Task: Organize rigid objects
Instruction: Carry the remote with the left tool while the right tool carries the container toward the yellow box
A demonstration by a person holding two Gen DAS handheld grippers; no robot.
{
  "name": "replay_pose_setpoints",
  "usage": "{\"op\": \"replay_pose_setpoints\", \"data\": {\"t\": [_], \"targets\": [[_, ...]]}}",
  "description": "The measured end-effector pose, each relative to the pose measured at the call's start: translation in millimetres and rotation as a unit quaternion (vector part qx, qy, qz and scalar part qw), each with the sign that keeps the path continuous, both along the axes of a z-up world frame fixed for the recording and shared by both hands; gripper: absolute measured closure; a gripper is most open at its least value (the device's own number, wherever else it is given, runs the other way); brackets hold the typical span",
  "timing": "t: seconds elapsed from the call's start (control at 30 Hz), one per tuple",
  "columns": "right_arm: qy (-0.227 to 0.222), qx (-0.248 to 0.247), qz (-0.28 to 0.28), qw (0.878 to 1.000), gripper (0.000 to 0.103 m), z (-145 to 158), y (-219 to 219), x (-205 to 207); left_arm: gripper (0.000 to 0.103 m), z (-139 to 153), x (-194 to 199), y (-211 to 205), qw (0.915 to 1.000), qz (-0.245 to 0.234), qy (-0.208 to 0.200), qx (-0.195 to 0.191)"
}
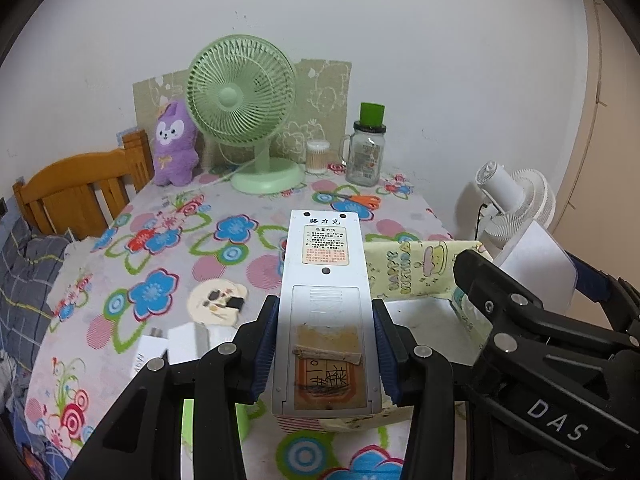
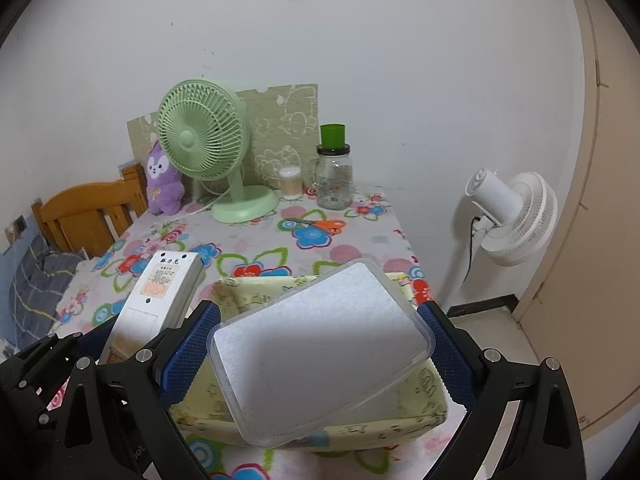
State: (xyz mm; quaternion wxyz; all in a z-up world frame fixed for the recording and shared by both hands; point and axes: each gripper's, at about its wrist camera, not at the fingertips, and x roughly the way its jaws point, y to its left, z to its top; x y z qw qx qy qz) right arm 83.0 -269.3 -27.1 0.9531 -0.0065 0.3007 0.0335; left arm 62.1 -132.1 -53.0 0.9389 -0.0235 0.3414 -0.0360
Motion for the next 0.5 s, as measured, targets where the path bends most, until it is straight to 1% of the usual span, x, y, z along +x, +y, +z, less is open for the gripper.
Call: {"op": "replay_pose_setpoints", "data": {"t": [0.27,0.5], "targets": [[0.015,0.006,-0.006,1.0,0.004,-12.2,-19.1,15.9,0.058,-9.8,12.3,-21.5,0.9999,0.009,0.006,0.002],[0.033,0.01,-0.01,0.999,0.004,-26.8,-31.3,32.4,0.058,-23.8,29.3,-33.9,0.9997,0.009,0.022,0.003]]}}
